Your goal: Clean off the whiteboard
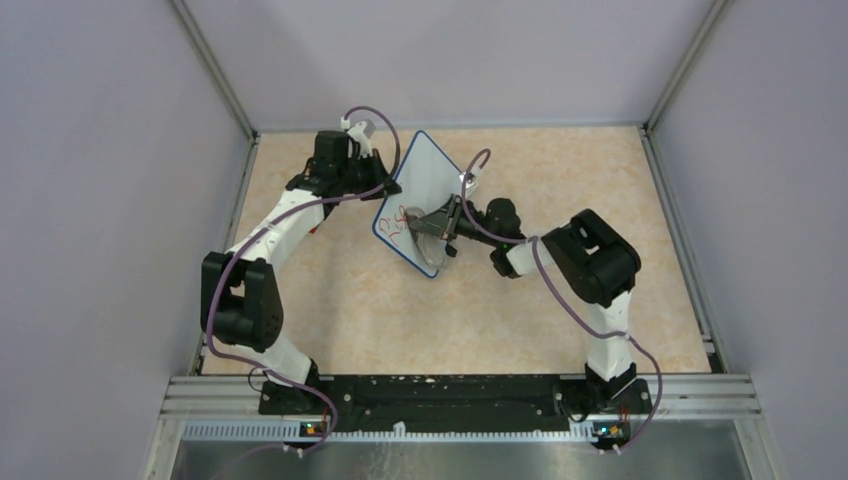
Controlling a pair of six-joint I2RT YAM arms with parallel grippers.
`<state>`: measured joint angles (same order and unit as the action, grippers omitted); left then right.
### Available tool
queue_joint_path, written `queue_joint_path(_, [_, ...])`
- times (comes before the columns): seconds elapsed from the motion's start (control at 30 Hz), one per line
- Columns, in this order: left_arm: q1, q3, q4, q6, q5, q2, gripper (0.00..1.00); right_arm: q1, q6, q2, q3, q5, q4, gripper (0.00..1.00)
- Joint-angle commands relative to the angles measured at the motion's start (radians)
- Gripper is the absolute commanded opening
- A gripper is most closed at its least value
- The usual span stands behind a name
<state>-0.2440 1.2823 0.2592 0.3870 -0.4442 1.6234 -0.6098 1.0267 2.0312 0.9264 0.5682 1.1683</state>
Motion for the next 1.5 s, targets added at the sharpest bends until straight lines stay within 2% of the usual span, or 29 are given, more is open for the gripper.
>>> queue_joint_path(0.0, [-0.023, -0.006, -0.011, -0.023, -0.027, -0.022, 0.00, 0.059, 0.018, 0.002, -0.071, -0.053, -0.026, 0.00])
queue_joint_path(0.13, [-0.023, -0.007, -0.012, -0.020, -0.032, -0.026, 0.00, 0.110, 0.050, 0.018, -0.145, -0.071, 0.012, 0.00])
queue_joint_path(0.3, [-0.023, -0.008, -0.012, -0.020, -0.031, -0.031, 0.00, 0.109, 0.050, 0.021, -0.156, -0.068, 0.013, 0.00])
queue_joint_path(0.73, [-0.023, -0.010, -0.009, -0.010, -0.017, -0.025, 0.00, -0.041, 0.029, -0.047, -0.069, -0.044, 0.004, 0.00])
queue_joint_path(0.93, [-0.023, -0.008, -0.010, -0.008, -0.019, -0.019, 0.00, -0.074, 0.028, -0.110, -0.089, -0.050, 0.027, 0.00])
queue_joint_path(1.1, [-0.023, -0.006, -0.008, -0.008, -0.018, -0.017, 0.00, -0.047, 0.033, -0.085, -0.143, -0.074, 0.045, 0.00])
queue_joint_path(1.3, [-0.023, -0.004, -0.002, -0.007, -0.015, -0.019, 0.00, 0.042, 0.104, -0.016, -0.221, -0.070, 0.153, 0.00])
queue_joint_path(1.47, [-0.023, -0.002, -0.001, -0.004, -0.018, -0.022, 0.00, 0.072, 0.108, -0.001, -0.244, -0.083, 0.147, 0.00])
